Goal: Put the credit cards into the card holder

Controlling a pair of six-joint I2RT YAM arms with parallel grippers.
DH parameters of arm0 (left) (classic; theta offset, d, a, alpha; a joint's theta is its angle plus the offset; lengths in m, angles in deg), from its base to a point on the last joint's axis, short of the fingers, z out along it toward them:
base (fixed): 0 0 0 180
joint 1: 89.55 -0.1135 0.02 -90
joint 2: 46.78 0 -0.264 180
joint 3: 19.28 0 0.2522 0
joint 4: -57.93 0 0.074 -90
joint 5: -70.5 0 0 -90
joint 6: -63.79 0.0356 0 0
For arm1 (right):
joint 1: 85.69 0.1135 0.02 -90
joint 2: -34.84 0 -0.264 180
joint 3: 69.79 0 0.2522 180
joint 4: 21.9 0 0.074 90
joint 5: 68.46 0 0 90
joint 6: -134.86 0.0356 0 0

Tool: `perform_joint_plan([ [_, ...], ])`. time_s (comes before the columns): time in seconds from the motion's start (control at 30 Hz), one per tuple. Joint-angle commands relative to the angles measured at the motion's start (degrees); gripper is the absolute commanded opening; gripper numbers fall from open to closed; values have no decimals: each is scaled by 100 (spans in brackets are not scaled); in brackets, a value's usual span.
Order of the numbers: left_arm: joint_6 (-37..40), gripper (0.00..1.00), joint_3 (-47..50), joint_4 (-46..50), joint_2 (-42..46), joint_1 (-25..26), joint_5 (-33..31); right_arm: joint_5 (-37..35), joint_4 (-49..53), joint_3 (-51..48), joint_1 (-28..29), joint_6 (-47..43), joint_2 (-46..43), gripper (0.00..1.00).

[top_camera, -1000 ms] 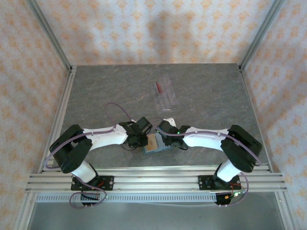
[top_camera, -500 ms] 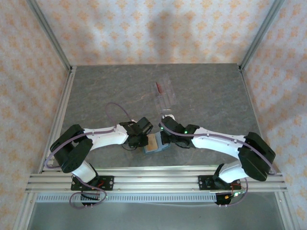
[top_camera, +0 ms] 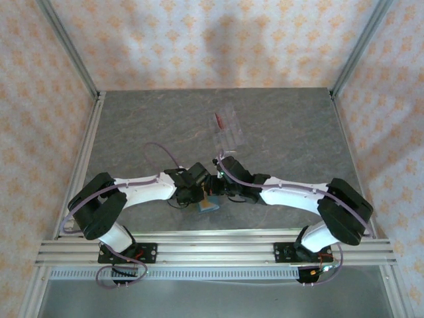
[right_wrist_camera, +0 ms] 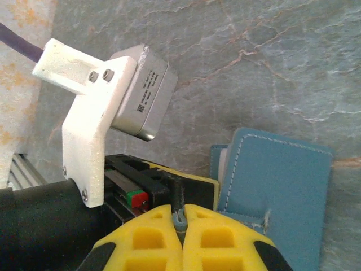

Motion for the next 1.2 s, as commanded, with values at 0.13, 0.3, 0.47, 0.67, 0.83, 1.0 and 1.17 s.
perform_joint_plan([
  [0.13,-230,16,625,382,755,128,-420,412,-914,-83,64,616,657,0],
  [0.3,-172,19,739,680,1275,100,-532,497,-1057,22,85,661,979,0],
  [0.47,-225,19,911,1054,1833,-108,-583,515,-1118,106,176,654,1291,0],
  [0.67,-114,22,1050,1144,2204,-331,-513,467,-1000,315,376,526,1684,7],
  [0.83,-68,22,1001,1024,2037,-331,-404,544,-337,636,367,122,1388,26],
  [1.0,-57,21,941,941,1928,-327,-310,916,638,1156,230,-243,1070,35],
  [1.17,-29,21,851,1058,2029,-331,-327,1346,1330,1442,44,-450,756,45],
])
